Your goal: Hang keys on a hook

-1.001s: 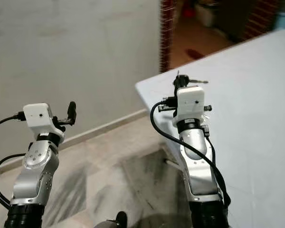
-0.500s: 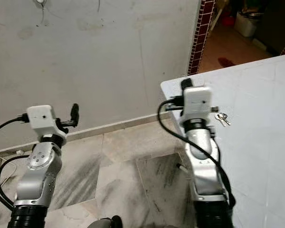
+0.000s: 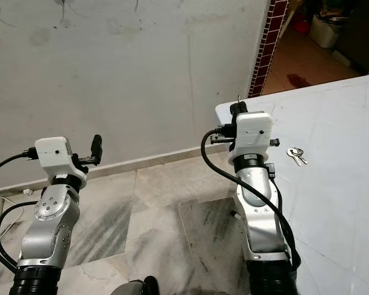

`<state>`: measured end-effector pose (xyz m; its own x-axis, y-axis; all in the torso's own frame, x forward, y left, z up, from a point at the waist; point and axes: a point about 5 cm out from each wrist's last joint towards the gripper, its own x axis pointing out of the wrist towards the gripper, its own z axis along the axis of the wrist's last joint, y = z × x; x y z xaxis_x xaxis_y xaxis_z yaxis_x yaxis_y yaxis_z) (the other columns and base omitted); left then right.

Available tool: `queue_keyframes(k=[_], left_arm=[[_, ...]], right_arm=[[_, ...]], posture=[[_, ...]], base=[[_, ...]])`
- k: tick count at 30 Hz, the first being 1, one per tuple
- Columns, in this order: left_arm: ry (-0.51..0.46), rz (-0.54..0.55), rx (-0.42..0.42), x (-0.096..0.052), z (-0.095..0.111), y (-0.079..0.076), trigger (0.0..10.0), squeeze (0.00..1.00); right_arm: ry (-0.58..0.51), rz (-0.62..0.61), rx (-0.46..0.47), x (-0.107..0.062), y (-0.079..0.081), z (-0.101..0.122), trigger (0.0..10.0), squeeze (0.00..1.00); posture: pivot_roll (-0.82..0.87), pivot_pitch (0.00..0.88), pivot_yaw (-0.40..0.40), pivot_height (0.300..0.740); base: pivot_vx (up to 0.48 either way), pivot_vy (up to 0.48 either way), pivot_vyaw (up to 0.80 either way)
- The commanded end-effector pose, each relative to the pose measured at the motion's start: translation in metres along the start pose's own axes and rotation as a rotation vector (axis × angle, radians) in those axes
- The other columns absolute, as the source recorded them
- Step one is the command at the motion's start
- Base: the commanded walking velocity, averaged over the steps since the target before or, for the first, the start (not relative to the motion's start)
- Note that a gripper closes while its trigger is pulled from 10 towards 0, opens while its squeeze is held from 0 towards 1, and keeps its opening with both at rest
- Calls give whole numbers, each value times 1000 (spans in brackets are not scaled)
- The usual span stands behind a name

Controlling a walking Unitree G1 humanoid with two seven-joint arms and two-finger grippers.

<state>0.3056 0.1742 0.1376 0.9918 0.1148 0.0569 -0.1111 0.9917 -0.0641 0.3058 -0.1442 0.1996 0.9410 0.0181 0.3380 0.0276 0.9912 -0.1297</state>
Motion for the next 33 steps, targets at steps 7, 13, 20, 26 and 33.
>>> queue_keyframes(k=[7, 13, 20, 26, 33], left_arm=[[13, -3, 17, 0, -2, 2, 10000, 0], [14, -3, 17, 0, -2, 2, 10000, 0], [14, -3, 17, 0, -2, 2, 10000, 0], [14, -3, 17, 0, -2, 2, 10000, 0], [14, -3, 17, 0, -2, 2, 10000, 0]], right_arm=[[19, 5, 35, 2, 2, -1, 10000, 0], [26, 5, 30, 1, 2, -2, 10000, 0], [26, 5, 30, 1, 2, -2, 10000, 0], [26, 5, 30, 1, 2, -2, 10000, 0], [26, 5, 30, 1, 2, -2, 10000, 0]], posture=[[-66, 147, 63, 740], [-68, 147, 64, 740], [-68, 147, 64, 740], [-68, 147, 64, 740], [-68, 147, 64, 740]], base=[[0, 0, 0], [0, 0, 0], [0, 0, 0], [0, 0, 0], [0, 0, 0]])
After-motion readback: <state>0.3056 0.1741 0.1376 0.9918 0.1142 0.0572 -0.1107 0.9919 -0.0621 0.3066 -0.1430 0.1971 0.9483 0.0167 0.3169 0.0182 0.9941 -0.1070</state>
